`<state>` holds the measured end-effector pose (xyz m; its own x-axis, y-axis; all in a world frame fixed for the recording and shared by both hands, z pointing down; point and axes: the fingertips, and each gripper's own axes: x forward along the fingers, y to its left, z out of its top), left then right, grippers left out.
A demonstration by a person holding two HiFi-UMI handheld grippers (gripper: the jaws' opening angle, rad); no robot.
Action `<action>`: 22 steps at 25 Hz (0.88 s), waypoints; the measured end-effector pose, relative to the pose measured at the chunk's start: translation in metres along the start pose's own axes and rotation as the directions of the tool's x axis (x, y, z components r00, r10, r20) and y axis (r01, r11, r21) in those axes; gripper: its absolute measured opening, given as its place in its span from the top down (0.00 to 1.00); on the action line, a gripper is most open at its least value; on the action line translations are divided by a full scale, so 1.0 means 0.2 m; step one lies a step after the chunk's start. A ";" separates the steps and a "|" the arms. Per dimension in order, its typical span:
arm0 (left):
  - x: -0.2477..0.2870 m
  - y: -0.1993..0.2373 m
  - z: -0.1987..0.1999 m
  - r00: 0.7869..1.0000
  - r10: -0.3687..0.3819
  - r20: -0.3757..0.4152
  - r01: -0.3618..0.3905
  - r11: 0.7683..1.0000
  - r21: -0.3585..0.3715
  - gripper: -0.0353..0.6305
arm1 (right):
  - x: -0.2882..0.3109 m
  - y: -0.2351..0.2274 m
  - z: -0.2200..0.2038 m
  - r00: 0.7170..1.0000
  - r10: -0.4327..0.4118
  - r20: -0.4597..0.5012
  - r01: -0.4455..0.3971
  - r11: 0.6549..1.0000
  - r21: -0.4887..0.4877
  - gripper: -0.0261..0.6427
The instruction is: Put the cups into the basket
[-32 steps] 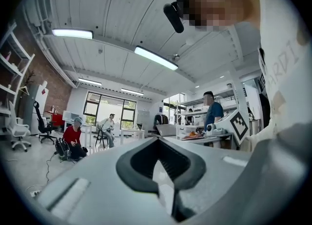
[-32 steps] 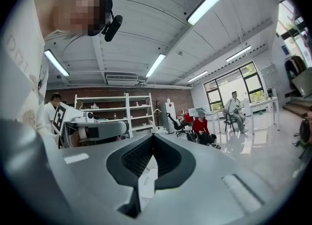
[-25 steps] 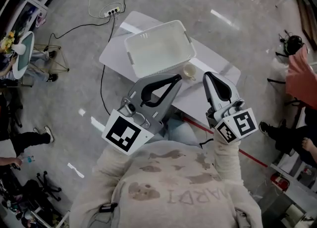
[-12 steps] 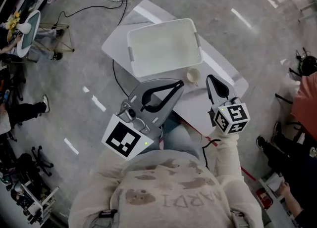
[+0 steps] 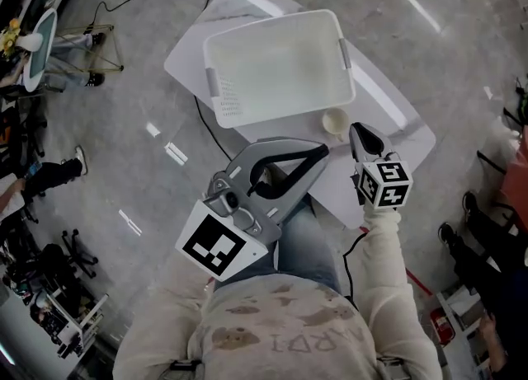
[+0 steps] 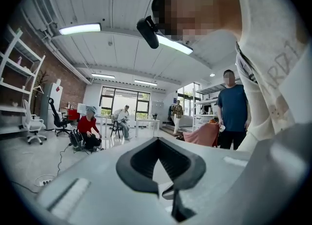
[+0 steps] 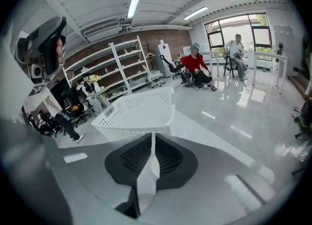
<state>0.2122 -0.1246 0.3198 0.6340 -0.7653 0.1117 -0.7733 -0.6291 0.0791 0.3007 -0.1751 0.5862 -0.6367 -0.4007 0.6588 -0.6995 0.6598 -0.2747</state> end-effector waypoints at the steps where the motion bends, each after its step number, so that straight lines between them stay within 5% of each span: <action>1: 0.01 0.00 -0.03 1.000 -0.009 -0.004 0.009 1.000 -0.004 0.95 | 0.04 -0.02 -0.05 1.000 -0.006 -0.018 0.006 1.000 0.004 0.89; 9: 0.11 -0.01 -0.28 0.997 -0.070 -0.023 0.069 0.997 -0.034 0.94 | 0.29 -0.18 -0.35 0.986 -0.056 -0.157 0.063 0.997 0.038 0.87; 22: 0.15 0.02 -0.46 0.993 -0.116 -0.037 0.114 0.991 -0.069 0.95 | 0.51 -0.31 -0.55 0.940 -0.129 -0.316 0.150 0.988 0.042 0.85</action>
<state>0.2278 -0.1374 0.4151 0.7189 -0.6812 0.1381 -0.6950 -0.7012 0.1590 0.3148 -0.1866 0.7465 -0.4055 -0.2609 0.8761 -0.8000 0.5650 -0.2020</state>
